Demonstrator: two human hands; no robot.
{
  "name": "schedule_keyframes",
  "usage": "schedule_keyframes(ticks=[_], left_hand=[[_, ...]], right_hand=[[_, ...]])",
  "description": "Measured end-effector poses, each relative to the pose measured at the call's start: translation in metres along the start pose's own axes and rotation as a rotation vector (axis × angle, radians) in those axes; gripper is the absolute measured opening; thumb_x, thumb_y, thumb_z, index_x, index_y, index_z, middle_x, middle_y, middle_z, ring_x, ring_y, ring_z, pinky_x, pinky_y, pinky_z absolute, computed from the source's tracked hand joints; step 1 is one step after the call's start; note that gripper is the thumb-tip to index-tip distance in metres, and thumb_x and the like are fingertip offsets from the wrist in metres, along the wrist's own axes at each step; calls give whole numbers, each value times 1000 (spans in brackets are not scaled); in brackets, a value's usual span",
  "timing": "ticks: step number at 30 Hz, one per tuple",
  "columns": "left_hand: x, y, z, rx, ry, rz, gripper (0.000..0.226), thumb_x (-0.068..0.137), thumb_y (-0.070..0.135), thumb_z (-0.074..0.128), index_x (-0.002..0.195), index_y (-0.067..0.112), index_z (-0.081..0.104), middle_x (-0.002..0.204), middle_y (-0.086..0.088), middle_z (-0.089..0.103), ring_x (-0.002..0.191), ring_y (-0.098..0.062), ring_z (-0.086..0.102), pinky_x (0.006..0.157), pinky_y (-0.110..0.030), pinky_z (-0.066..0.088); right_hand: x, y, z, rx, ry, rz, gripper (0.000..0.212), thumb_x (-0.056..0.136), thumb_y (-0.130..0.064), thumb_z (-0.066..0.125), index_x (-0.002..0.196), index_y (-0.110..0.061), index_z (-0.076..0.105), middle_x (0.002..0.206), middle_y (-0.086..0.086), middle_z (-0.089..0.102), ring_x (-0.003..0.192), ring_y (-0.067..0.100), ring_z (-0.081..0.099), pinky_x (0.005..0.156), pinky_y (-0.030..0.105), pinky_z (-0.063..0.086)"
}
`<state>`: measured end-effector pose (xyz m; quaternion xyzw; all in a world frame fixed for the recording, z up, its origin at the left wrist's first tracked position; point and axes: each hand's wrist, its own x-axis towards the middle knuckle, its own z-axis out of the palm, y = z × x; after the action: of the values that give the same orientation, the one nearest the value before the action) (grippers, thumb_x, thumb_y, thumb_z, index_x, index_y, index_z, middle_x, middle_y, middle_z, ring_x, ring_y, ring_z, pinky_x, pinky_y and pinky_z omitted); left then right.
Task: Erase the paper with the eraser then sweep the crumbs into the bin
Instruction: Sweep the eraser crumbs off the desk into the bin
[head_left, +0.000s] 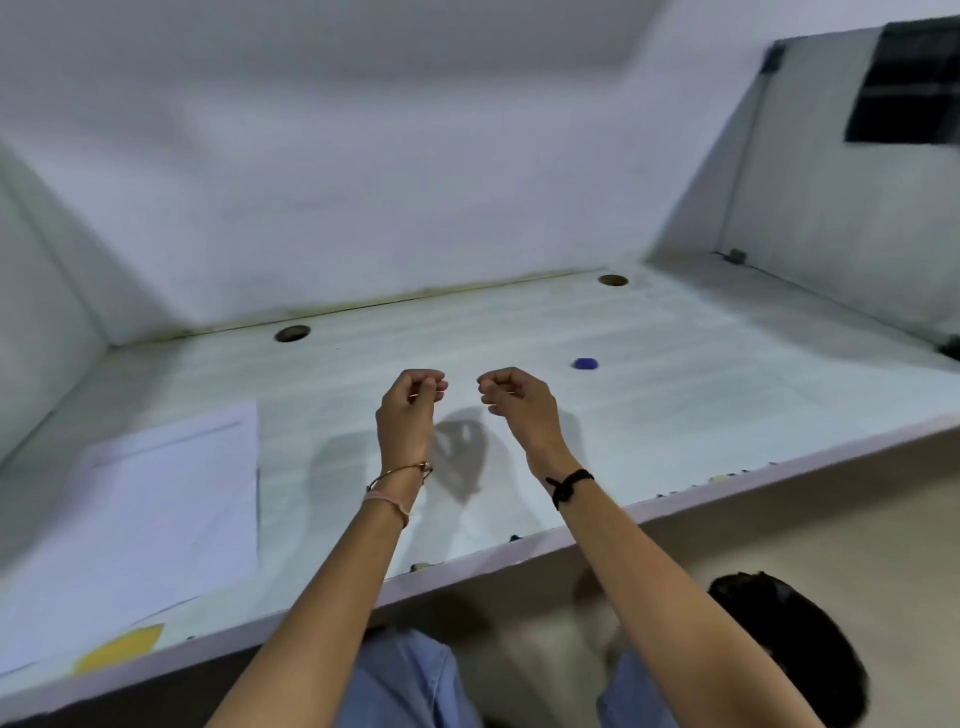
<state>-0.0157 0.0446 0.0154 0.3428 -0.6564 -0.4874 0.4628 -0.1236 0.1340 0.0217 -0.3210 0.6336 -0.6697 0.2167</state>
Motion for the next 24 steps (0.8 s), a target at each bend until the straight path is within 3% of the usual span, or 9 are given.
schedule_keyframes(ticks=[4, 6, 8, 10, 11, 15, 18, 21, 24], left_hand=[[-3, -3, -51, 138, 158, -12, 15, 94, 9, 53, 93, 15, 67, 90, 5, 69, 94, -18, 65, 78, -20, 46], [-2, -14, -74, 324, 246, -26, 15, 93, 11, 54, 99, 15, 67, 105, -2, 68, 109, -24, 60, 89, -29, 43], [1, -24, -95, 547, 311, -105, 22, 93, 17, 55, 114, 16, 63, 124, -8, 60, 129, -29, 45, 112, -45, 23], [0, -29, -115, 640, 310, -285, 38, 94, 25, 54, 131, 17, 51, 142, -9, 47, 146, -27, 19, 115, -57, -2], [-1, -30, -122, 634, 301, -369, 45, 94, 28, 53, 137, 18, 45, 147, -9, 42, 149, -27, 11, 114, -59, -6], [-10, -37, -133, 563, 253, -447, 64, 99, 38, 45, 153, 15, 18, 150, -14, 40, 145, -31, 21, 118, -50, 1], [-19, -23, -120, 336, 234, -418, 69, 103, 41, 35, 156, 18, -4, 150, -16, 41, 141, -34, 32, 118, -46, 14], [-25, -3, -102, 189, 201, -446, 67, 104, 47, 27, 155, 24, -11, 128, -15, 60, 113, -30, 54, 93, -33, 37], [-29, 6, -86, 142, 155, -429, 66, 104, 48, 23, 155, 25, -11, 90, 0, 61, 82, -17, 54, 69, -29, 36]], right_hand=[[-2, 8, 49, -55, -128, -7, 9, 88, -12, 61, 92, -11, 69, 82, -6, 67, 78, 7, 62, 80, 21, 51], [-5, 12, 69, -81, -180, -29, 9, 88, -13, 63, 93, -8, 70, 84, -7, 67, 78, 4, 61, 75, 12, 49], [-7, 15, 87, -109, -226, -51, 10, 88, -14, 64, 93, -7, 69, 86, -6, 67, 78, 1, 61, 69, 4, 45], [-11, 18, 104, -147, -284, -69, 11, 89, -15, 63, 94, -7, 68, 88, -5, 67, 79, 0, 60, 66, 1, 43], [-13, 19, 112, -175, -317, -85, 11, 90, -16, 62, 95, -8, 68, 90, -5, 67, 80, 1, 60, 67, 1, 43], [-19, 24, 140, -301, -441, -166, 16, 94, -14, 55, 103, -10, 67, 106, 0, 66, 93, 7, 58, 77, 4, 42], [-23, 28, 154, -398, -525, -224, 22, 95, -13, 50, 113, -13, 64, 119, 4, 61, 109, 13, 55, 89, 18, 42], [-23, 31, 155, -475, -591, -288, 26, 96, -15, 51, 120, -11, 59, 126, 6, 58, 115, 18, 55, 94, 24, 41], [-12, 37, 140, -650, -671, -350, 27, 94, -19, 53, 119, -12, 61, 131, 8, 58, 125, 22, 51, 115, 42, 25]])
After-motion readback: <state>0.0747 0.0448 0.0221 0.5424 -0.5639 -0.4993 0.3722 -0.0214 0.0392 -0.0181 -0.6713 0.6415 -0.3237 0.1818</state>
